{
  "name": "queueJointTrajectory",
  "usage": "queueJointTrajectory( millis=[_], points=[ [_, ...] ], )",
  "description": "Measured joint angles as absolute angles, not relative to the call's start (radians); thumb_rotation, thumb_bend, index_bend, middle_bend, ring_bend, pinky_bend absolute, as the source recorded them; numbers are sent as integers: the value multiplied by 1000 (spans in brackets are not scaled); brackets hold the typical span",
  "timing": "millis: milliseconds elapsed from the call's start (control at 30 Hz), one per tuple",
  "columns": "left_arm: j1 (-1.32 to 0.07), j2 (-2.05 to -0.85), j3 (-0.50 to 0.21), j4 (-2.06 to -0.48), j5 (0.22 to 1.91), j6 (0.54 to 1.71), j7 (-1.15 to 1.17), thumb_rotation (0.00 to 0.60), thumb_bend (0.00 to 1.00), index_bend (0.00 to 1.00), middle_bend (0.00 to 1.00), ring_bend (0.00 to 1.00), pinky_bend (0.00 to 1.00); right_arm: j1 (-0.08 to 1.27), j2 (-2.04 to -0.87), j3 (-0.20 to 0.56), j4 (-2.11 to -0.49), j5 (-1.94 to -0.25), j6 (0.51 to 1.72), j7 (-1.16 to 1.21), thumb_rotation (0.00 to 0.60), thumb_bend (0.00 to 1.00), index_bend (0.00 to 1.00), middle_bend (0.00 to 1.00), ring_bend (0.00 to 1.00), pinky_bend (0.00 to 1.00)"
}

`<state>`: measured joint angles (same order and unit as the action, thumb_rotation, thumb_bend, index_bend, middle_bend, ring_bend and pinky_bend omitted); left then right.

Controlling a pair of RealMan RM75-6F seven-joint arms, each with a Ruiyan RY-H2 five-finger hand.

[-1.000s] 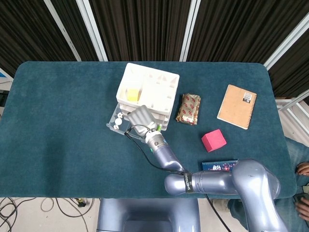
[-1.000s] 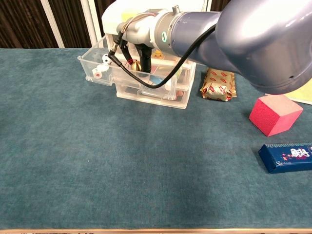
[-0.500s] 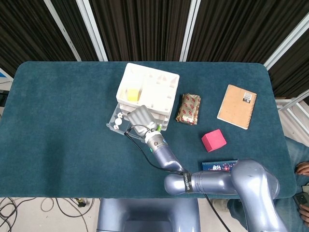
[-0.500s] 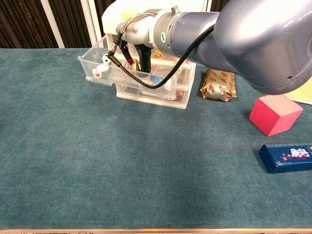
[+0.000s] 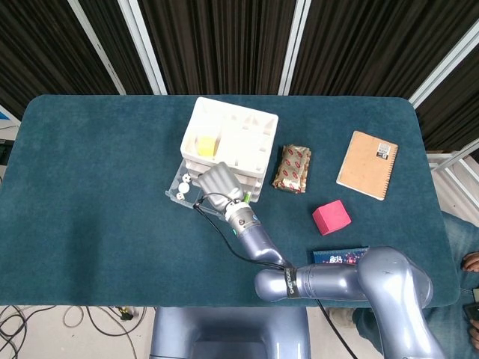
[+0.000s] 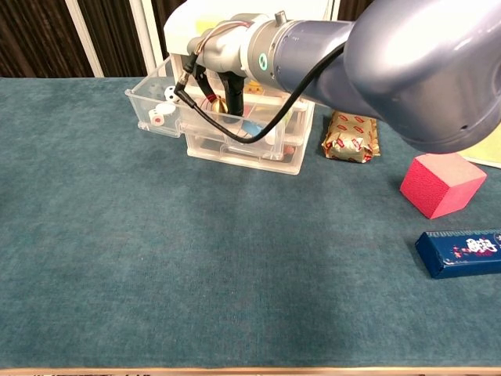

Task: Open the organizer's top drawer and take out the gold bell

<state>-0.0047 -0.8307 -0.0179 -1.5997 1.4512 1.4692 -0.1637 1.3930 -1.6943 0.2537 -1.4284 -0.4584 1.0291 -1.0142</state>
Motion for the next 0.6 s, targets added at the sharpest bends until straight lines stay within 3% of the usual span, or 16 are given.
queueJointTrajectory(
  millis=[600],
  points=[
    [-6, -829, -16, -1599, 1453, 1466, -169, 600, 239, 125, 0, 0, 0, 1392, -1697, 264, -1431, -454, 1023, -1010, 600, 350, 542, 1000, 1000, 1000]
  ],
)
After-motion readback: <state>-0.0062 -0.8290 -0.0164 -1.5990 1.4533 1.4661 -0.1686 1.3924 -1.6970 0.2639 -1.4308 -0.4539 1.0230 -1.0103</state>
